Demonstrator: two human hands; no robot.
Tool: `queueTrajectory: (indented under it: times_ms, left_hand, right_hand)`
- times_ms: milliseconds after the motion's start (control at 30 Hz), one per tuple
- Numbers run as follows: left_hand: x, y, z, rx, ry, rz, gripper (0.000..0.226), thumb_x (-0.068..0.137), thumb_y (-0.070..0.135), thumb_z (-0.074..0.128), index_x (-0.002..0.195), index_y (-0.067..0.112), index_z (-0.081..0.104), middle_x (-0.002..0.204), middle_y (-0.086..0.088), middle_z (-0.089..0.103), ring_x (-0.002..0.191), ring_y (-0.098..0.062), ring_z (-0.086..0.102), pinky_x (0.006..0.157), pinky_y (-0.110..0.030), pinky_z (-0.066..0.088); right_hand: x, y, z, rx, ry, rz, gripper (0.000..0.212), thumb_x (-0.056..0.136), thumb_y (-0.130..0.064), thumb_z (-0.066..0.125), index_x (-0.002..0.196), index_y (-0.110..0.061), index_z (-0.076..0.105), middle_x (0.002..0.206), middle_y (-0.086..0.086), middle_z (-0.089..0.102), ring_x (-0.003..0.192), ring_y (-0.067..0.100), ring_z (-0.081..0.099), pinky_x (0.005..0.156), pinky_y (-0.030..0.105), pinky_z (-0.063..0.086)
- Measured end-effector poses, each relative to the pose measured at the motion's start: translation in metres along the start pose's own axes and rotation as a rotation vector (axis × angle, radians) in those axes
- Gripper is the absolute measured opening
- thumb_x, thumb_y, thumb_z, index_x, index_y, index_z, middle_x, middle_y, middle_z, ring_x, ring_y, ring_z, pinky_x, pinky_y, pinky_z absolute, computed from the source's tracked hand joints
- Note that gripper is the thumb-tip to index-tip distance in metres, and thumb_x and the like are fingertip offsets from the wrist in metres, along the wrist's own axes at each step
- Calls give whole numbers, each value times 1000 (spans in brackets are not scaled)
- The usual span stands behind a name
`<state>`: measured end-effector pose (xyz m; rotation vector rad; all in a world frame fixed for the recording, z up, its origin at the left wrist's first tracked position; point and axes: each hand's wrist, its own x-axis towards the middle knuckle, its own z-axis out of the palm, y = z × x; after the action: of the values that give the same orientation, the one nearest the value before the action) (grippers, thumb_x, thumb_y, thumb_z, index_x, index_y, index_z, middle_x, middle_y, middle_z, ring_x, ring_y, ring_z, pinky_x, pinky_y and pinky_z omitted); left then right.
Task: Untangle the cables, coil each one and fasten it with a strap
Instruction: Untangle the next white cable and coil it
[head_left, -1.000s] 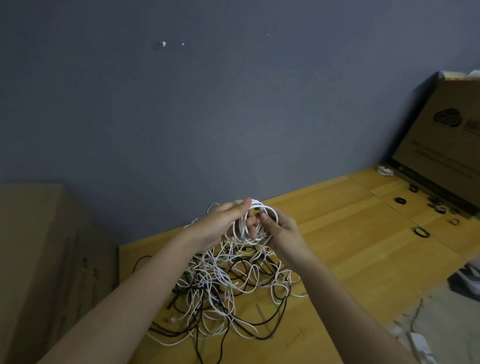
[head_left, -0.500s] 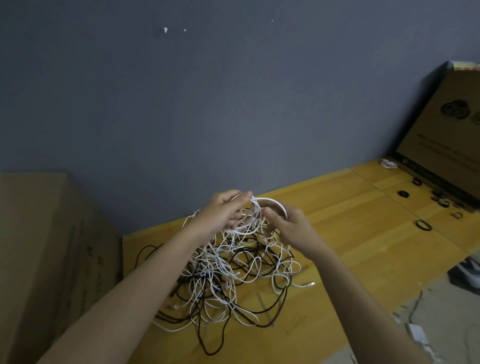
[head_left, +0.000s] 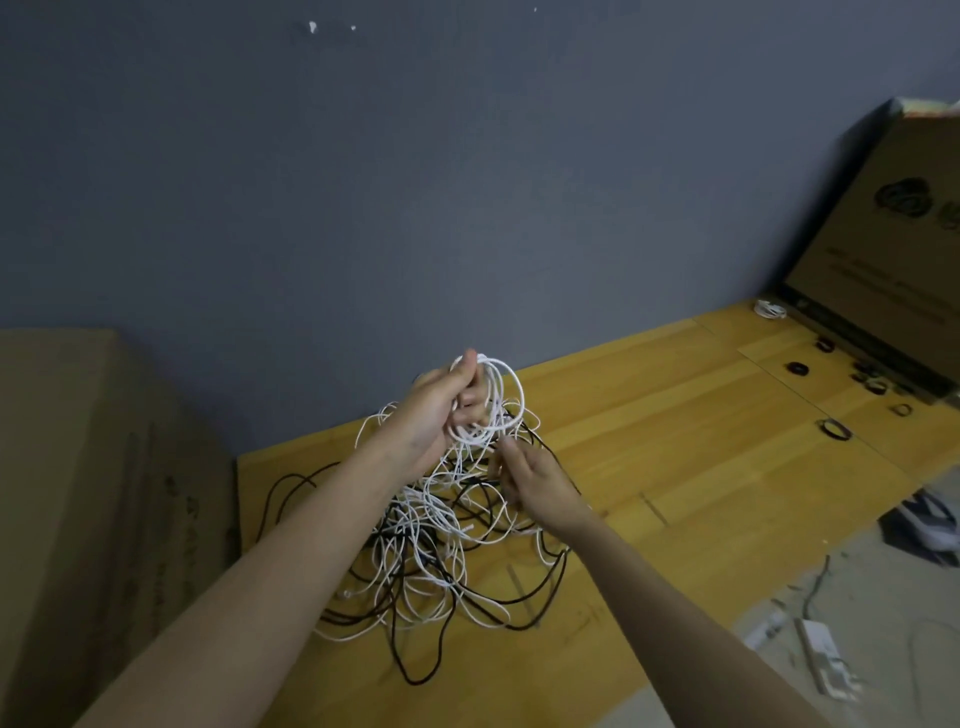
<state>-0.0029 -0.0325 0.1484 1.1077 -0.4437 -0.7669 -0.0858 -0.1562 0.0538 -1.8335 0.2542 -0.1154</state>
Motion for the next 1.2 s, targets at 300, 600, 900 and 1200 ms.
queueTrajectory:
  times_ms: [300, 600, 900, 1200]
  left_hand:
    - [13, -24, -17, 817, 131, 116, 16, 104, 32, 29, 112, 18, 34, 87, 1, 59, 62, -3, 58, 70, -23, 47]
    - [3, -38, -33, 1159, -31, -142, 43, 100, 50, 28, 112, 15, 49, 83, -4, 61, 79, -23, 61, 74, -33, 43]
    - [-14, -12, -14, 436, -225, -117, 36, 86, 47, 46, 70, 15, 43, 46, 9, 28, 40, -9, 23, 47, -23, 28]
    - [1, -10, -6, 323, -19, 109, 31, 99, 39, 35, 80, 15, 42, 58, 7, 33, 45, -7, 25, 56, -20, 32]
  right_hand:
    - [-21, 20, 17, -1087, -169, -625, 26, 100, -31, 31, 114, -12, 42, 70, 10, 63, 53, 31, 57, 47, 28, 31]
    - [-5, -25, -48, -821, 330, -692, 36, 88, -48, 55, 82, -17, 70, 75, -5, 64, 60, 14, 58, 49, 27, 47]
    - [10, -21, -62, -125, 245, -148, 12, 95, -19, 56, 88, -19, 66, 70, 0, 57, 63, 12, 52, 64, 37, 50]
    - [-4, 24, -5, -607, -144, 47, 33, 103, -37, 31, 117, -15, 52, 76, 3, 58, 67, 19, 55, 60, 32, 38]
